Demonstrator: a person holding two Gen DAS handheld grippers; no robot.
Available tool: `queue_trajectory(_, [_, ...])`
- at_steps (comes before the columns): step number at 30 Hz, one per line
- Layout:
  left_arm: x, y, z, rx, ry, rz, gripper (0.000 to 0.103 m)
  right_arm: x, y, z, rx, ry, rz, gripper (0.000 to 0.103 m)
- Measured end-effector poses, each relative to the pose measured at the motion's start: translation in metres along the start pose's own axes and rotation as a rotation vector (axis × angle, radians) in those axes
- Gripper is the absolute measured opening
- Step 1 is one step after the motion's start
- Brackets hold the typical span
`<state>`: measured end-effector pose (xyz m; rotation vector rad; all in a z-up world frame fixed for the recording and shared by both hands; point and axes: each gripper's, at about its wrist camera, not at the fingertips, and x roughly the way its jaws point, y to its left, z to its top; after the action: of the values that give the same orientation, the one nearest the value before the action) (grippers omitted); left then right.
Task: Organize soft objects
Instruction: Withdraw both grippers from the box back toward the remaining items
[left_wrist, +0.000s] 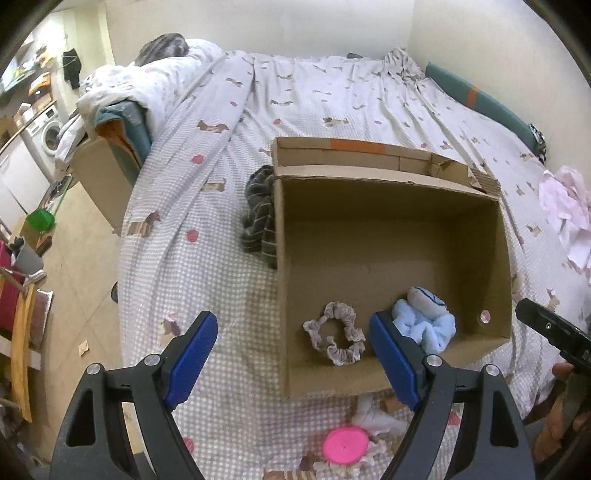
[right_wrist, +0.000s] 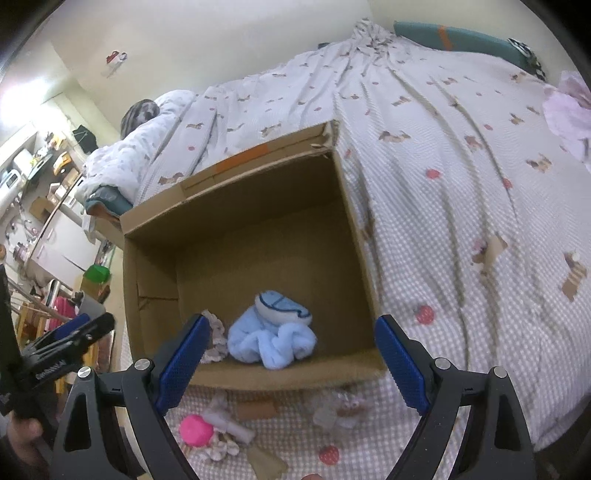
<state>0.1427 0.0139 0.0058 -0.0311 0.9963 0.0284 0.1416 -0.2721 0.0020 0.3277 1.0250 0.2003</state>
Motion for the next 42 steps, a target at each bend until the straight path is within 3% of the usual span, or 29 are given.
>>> queue_trajectory(9, [-0.019, 0.010, -0.047, -0.021, 0.044, 0.024, 0.083, 0.004, -0.018, -0.027, 0.086, 0.114, 0.014, 0.096])
queue_trajectory(16, [-0.007, 0.011, -0.082, -0.076, 0.163, -0.005, 0.083, 0.032, -0.021, -0.053, 0.021, 0.254, -0.118, 0.096])
queue_trajectory(24, [-0.005, 0.007, -0.077, -0.067, 0.148, 0.005, 0.083, 0.060, -0.003, -0.060, -0.120, 0.291, -0.233, 0.095])
queue_trajectory(34, [0.007, 0.005, -0.075, -0.083, 0.190, -0.012, 0.083, 0.085, 0.011, -0.056, -0.148, 0.326, -0.250, 0.094])
queue_trajectory(39, [0.014, 0.003, -0.074, -0.080, 0.203, -0.009, 0.083, 0.110, 0.016, -0.052, -0.156, 0.373, -0.253, 0.079])
queue_trajectory(42, [0.017, 0.007, -0.074, -0.087, 0.203, 0.005, 0.083, 0.122, 0.018, -0.053, -0.156, 0.411, -0.247, 0.055])
